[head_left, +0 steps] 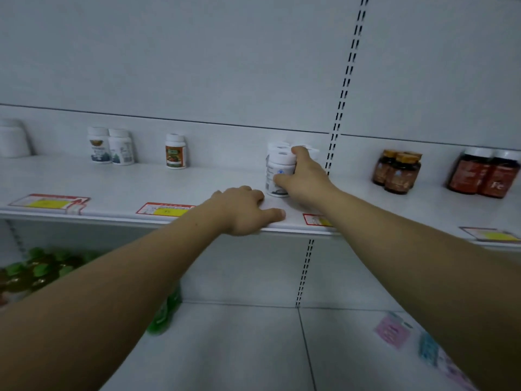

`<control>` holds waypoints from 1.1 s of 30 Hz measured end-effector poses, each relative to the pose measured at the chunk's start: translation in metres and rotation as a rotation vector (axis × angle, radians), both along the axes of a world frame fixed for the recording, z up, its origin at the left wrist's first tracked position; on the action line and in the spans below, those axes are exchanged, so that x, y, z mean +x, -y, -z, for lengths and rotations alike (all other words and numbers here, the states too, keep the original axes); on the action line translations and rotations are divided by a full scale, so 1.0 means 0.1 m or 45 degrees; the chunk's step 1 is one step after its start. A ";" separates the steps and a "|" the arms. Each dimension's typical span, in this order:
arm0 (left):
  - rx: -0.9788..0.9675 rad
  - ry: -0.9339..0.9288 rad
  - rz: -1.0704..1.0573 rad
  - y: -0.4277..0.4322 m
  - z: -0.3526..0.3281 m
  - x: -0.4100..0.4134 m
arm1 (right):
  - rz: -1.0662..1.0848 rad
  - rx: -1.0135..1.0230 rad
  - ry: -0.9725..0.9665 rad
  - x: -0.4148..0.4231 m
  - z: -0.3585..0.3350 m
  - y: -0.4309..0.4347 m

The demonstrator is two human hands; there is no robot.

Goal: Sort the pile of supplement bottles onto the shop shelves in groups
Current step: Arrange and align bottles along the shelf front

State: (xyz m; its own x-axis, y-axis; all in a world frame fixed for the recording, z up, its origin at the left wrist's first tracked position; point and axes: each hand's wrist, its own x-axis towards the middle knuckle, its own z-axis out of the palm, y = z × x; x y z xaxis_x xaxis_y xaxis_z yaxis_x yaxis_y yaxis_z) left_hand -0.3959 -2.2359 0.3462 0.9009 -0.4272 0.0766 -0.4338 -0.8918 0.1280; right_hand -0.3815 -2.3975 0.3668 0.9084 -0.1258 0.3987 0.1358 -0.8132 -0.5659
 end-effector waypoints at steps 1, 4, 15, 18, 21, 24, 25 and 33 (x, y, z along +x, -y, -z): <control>-0.013 0.005 -0.003 0.00 0.00 -0.01 | 0.006 -0.010 -0.001 0.00 0.00 0.01; -0.045 0.010 -0.012 0.00 -0.02 -0.04 | 0.022 -0.022 0.019 0.03 -0.01 0.04; -0.160 -0.038 -0.038 0.00 -0.03 -0.04 | -0.005 -0.089 -0.017 -0.01 -0.03 0.08; -0.401 -0.116 -0.051 -0.05 -0.08 -0.04 | 0.016 -0.150 -0.022 -0.10 -0.12 0.05; -0.382 -0.105 -0.006 -0.15 -0.22 -0.08 | 0.041 -0.303 0.006 -0.21 -0.29 -0.06; -0.333 -0.015 0.000 -0.45 -0.38 -0.16 | 0.007 -0.413 -0.046 -0.30 -0.50 -0.30; -0.323 0.006 -0.013 -0.61 -0.42 -0.20 | -0.016 -0.438 -0.071 -0.32 -0.56 -0.42; -0.193 0.136 -0.284 -2.63 -0.52 -0.71 | -0.317 -0.583 -0.065 -0.26 -0.81 -2.41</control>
State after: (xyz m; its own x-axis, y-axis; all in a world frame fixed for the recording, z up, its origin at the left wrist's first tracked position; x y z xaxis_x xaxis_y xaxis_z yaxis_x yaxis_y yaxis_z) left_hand -0.4671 -1.9732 0.3982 0.9547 -0.1956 0.2241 -0.2470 -0.9410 0.2313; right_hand -0.4077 -2.1562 0.4478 0.9082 0.2732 0.3170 0.3380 -0.9255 -0.1707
